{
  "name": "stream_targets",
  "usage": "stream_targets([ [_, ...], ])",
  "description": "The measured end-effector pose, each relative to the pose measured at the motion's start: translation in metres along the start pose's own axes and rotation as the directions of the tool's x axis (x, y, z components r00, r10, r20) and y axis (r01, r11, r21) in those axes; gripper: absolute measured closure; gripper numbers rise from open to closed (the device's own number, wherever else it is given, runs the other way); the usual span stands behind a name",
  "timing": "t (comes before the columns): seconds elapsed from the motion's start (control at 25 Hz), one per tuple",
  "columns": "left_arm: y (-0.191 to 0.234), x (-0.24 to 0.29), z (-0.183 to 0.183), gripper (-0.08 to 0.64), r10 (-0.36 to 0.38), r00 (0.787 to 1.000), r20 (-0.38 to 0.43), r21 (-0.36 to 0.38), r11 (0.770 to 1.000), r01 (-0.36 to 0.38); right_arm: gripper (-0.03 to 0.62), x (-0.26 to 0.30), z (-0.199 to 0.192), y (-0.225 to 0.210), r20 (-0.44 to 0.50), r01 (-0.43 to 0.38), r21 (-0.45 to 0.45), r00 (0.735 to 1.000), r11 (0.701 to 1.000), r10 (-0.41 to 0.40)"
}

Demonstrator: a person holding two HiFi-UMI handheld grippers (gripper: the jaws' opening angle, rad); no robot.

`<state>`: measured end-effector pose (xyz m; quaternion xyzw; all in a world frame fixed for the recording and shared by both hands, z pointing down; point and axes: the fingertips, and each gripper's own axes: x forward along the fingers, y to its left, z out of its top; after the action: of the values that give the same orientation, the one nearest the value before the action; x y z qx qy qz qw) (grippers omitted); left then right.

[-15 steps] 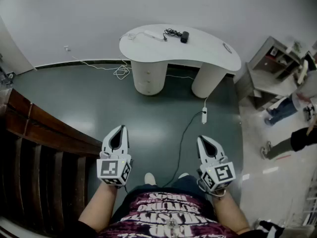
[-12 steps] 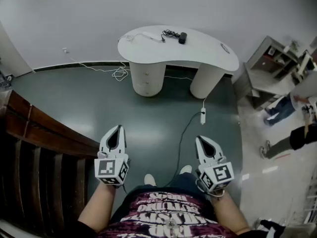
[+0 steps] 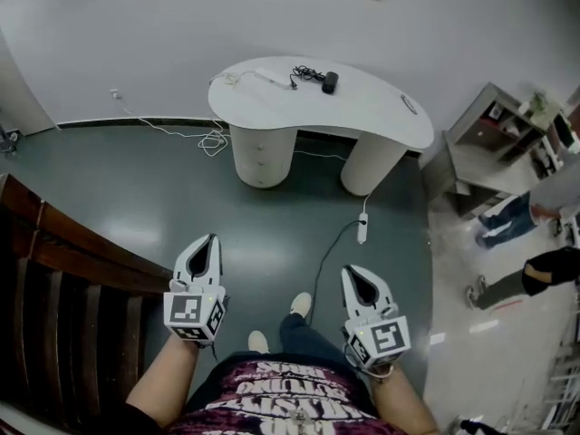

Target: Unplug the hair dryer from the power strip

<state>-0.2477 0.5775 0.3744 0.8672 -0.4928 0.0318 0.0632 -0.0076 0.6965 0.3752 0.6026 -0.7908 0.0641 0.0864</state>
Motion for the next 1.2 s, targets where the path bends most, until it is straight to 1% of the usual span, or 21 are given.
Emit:
stream_targets([
  [0.12, -0.006, 0.019, -0.002, 0.543, 0.015, 1.0, -0.003, -0.016, 1.0, -0.016, 0.557, 0.015, -0.007, -0.022, -0.005, -0.012, 0.025, 1.0, 1.0, 0.012],
  [0.24, -0.004, 0.046, 0.006, 0.543, 0.036, 0.999, -0.001, -0.035, 0.999, -0.036, 0.557, 0.039, -0.008, -0.049, -0.011, -0.027, 0.058, 1.0, 0.998, 0.028],
  [0.44, -0.008, 0.098, 0.016, 0.543, 0.057, 0.998, -0.003, -0.008, 0.998, -0.057, 0.557, 0.074, -0.009, -0.09, -0.011, -0.055, 0.087, 0.998, 0.995, 0.056],
  [0.64, -0.017, 0.14, 0.024, 0.543, 0.074, 0.997, 0.003, -0.001, 0.997, -0.074, 0.557, 0.102, -0.001, -0.125, -0.002, -0.072, 0.08, 0.997, 0.994, 0.072],
  [0.76, -0.02, 0.162, 0.027, 0.543, 0.095, 0.995, 0.004, -0.017, 0.995, -0.095, 0.557, 0.116, 0.004, -0.145, 0.001, -0.088, 0.07, 0.996, 0.994, 0.088],
  [0.84, -0.023, 0.174, 0.029, 0.543, 0.113, 0.994, 0.006, -0.029, 0.993, -0.113, 0.557, 0.124, 0.005, -0.158, -0.008, -0.101, 0.072, 0.995, 0.992, 0.102],
  [0.96, -0.025, 0.186, 0.034, 0.543, 0.138, 0.99, 0.019, -0.028, 0.99, -0.137, 0.557, 0.136, 0.005, -0.172, -0.015, -0.129, 0.072, 0.991, 0.989, 0.13],
  [1.08, -0.023, 0.192, 0.037, 0.543, 0.161, 0.987, 0.021, -0.022, 0.987, -0.16, 0.557, 0.147, 0.009, -0.178, -0.014, -0.155, 0.061, 0.988, 0.986, 0.156],
  [1.2, -0.019, 0.195, 0.039, 0.543, 0.183, 0.983, 0.013, -0.013, 0.983, -0.182, 0.557, 0.155, 0.011, -0.181, -0.014, -0.176, 0.076, 0.984, 0.981, 0.178],
])
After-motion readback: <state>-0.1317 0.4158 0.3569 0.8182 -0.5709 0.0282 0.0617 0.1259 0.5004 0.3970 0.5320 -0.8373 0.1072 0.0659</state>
